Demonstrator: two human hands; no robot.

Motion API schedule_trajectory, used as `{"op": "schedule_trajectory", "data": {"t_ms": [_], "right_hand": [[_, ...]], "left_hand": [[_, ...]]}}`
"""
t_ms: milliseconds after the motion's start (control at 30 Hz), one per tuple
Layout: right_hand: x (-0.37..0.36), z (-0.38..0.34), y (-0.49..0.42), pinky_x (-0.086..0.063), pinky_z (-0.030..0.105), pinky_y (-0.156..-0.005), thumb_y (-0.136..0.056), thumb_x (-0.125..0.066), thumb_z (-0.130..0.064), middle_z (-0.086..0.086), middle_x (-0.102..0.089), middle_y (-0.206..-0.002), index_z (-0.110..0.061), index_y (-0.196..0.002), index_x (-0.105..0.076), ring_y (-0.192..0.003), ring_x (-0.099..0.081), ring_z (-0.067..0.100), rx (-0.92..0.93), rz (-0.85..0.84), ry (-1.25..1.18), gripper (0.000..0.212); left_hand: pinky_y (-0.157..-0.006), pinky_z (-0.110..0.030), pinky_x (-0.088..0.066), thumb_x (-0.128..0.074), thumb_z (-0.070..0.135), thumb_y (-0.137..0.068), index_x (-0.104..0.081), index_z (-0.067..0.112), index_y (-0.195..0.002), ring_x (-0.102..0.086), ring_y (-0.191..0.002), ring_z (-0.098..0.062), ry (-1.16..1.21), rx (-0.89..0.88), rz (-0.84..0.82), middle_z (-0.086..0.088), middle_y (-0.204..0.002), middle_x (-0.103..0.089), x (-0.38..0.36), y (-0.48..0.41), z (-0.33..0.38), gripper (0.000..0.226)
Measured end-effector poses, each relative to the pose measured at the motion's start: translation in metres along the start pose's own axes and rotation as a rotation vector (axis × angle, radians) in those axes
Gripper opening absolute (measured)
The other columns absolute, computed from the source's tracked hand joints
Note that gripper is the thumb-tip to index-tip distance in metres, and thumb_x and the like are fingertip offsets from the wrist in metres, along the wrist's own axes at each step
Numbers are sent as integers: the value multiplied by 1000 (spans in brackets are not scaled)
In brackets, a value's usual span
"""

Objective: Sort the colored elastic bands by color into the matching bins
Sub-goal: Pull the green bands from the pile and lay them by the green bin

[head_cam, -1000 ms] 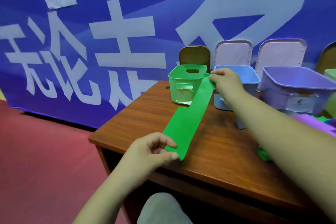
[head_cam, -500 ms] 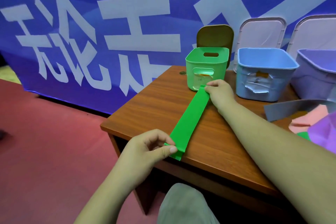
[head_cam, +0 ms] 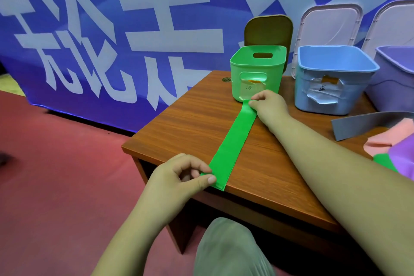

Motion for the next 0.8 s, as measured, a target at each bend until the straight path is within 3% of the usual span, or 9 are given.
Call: {"op": "schedule_trajectory", "data": {"t_ms": [167,300,467,533,633,700,800], "right_hand": [[4,0,3,-53,39,-94,-94,-73,-33,-9,-67,-112,-30,-111,-72,-106,-62,17,43,4,-12,17],[15,-1,12,-53,35,-80,-98,-67,-26,-7,-69,-110,-29,-109,-73,-89,-63,15,39,14,-26,14],[50,-3,26,-45,29,-62,-99,-59,-19,-5,-67,-92,-30,-99,-74,-78,-60,18,65,-43,11,19],[75,-6,35,-49,30,-67,-98,-60,-20,-8,-66,-89,-29,-99,-76,-77,-61,17,86,-82,15,18],[125,-13,51,-57,38,-85,-95,-66,-17,-7,-74,-94,-28,-94,-77,-87,-68,17,145,-131,37,15],[166,-13,64,-56,35,-82,-94,-68,-16,-3,-78,-101,-26,-94,-78,-85,-68,13,173,-128,62,14],[231,-4,85,-55,28,-81,-94,-69,-19,-12,-78,-100,-26,-99,-80,-86,-68,5,177,-77,109,14]], "left_hand": [[-65,-11,-40,-89,16,-81,-80,24,-84,-49,-65,0,17,10,16,4,-78,-60,0,2,3,13],[-65,-11,-41,-87,18,-85,-80,26,-84,-51,-67,0,5,-25,28,-4,-83,-63,-1,4,14,10],[-66,-16,-44,-83,21,-88,-78,28,-83,-53,-69,-4,-20,-108,-6,3,-81,-63,-18,-2,42,10],[-66,-18,-44,-82,23,-89,-77,29,-83,-54,-69,-5,-27,-153,-41,3,-82,-65,-33,-7,58,11],[-66,-15,-43,-80,21,-91,-76,25,-83,-54,-69,-3,-9,-223,-109,-1,-83,-67,-64,-13,89,9],[-66,-16,-43,-79,20,-92,-76,22,-84,-54,-69,-4,13,-269,-181,1,-79,-68,-94,-18,110,8],[-66,-19,-43,-78,20,-93,-76,19,-87,-53,-69,-3,32,-352,-303,9,-76,-65,-145,-26,138,6]]}}
Point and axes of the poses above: each hand's wrist, its own y-axis away from the middle knuckle, its own x-axis out of the back of the hand, z = x × y, the point moved 4 cm from there along -y, towards the middle knuckle
